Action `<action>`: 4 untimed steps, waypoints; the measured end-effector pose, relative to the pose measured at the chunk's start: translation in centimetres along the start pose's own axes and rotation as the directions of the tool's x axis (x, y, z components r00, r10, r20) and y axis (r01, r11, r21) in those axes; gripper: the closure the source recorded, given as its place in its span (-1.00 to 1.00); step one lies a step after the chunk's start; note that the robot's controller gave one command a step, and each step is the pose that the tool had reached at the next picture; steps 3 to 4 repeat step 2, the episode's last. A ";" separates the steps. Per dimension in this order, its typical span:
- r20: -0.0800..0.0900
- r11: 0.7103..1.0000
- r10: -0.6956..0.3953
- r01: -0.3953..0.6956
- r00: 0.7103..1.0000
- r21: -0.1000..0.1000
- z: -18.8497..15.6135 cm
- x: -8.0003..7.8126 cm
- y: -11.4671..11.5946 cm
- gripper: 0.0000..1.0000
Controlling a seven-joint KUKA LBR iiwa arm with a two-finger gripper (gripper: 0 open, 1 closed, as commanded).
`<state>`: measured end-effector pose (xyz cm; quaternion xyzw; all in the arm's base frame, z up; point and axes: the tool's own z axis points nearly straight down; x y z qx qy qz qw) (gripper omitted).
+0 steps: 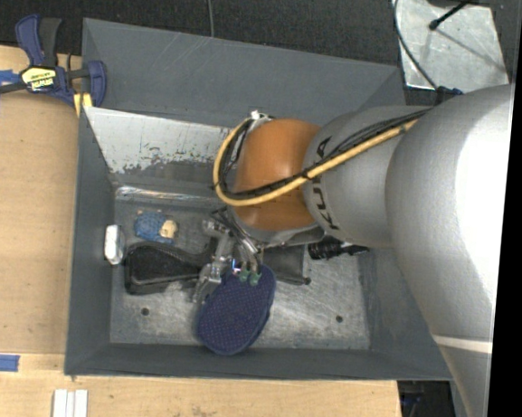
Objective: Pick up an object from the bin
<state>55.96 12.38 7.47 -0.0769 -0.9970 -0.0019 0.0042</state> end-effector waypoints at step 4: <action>0.010 0.996 -0.094 0.094 0.996 0.005 -16.0 2.0 -3.1 1.00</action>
Offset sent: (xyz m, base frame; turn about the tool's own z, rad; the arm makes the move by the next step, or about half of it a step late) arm 0.0000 0.0000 0.0000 0.0000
